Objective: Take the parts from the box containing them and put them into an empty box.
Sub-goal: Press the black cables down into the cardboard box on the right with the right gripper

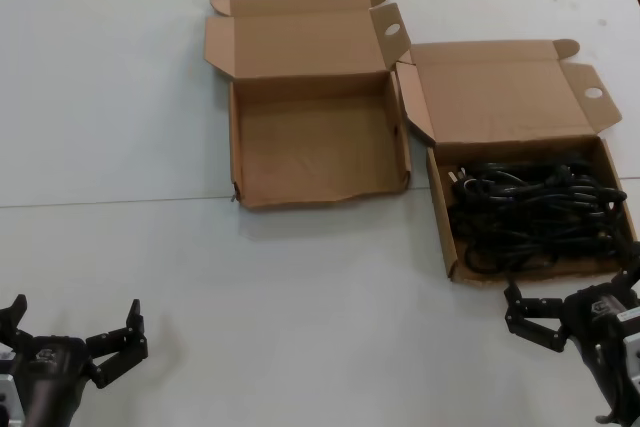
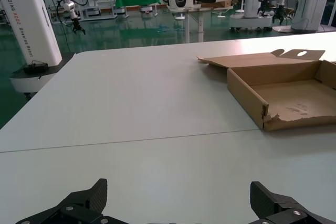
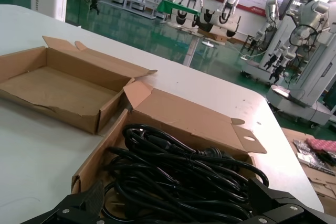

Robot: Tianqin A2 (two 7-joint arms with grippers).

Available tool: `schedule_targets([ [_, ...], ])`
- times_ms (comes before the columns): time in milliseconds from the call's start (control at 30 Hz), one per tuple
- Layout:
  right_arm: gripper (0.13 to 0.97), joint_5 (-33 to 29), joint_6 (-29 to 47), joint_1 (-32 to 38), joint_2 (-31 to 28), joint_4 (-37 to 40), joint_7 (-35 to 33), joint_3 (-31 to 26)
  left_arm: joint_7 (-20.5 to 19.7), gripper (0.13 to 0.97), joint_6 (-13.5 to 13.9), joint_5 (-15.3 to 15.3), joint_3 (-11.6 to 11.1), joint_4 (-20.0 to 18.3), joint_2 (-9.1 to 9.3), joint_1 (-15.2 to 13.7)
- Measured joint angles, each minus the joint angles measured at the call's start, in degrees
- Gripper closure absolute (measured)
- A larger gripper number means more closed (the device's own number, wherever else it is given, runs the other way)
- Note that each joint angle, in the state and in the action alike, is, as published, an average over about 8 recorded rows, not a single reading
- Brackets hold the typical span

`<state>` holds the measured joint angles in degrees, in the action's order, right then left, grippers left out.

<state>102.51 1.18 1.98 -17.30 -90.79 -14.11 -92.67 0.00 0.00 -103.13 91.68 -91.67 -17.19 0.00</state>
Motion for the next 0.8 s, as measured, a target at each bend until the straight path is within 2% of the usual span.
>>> schedule_targets([
  [800, 0.129, 0.0, 0.0, 0.0, 0.0, 0.0, 0.0, 0.0, 0.0, 0.132, 0.0, 0.0, 0.0, 0.0, 0.0, 0.0],
])
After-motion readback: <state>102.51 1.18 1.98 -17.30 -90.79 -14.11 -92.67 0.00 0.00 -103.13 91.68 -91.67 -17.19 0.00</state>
